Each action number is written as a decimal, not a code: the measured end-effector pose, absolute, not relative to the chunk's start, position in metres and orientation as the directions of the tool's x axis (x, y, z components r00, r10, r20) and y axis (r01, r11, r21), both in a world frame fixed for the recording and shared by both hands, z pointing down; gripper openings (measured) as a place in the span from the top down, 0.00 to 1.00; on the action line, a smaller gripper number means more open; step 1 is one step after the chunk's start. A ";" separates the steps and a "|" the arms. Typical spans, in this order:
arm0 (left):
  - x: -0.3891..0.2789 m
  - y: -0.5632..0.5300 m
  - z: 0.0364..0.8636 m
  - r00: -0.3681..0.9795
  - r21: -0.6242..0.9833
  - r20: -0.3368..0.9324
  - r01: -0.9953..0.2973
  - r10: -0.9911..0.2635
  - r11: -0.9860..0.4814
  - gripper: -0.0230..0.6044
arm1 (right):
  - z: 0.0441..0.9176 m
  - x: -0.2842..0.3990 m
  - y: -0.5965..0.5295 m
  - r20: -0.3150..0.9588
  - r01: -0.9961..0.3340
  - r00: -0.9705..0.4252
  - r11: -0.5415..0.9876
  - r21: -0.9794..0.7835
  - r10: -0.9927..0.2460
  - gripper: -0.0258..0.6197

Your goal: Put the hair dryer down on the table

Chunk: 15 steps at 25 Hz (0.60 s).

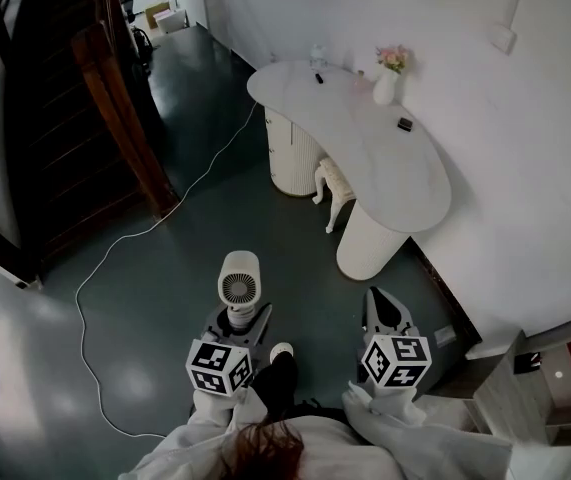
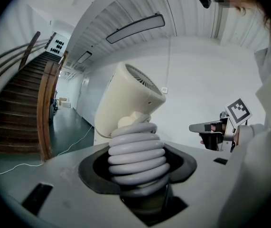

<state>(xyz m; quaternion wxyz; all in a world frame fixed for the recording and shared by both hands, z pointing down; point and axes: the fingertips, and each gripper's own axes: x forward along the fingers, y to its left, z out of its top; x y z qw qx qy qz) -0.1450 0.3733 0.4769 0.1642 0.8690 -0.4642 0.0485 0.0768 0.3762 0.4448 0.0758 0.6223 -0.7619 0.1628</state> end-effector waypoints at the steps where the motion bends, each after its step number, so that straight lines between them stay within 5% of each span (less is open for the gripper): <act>1: -0.147 0.364 0.476 0.562 0.240 0.235 -0.824 -0.793 -0.513 0.60 | 0.444 0.076 0.368 0.318 -0.973 -0.213 0.172 -0.152 -0.924 0.88; 15: -0.177 0.269 0.481 0.554 0.256 0.223 -0.827 -0.802 -0.500 0.60 | 0.446 0.044 0.267 0.315 -0.971 -0.225 0.186 -0.149 -0.922 0.88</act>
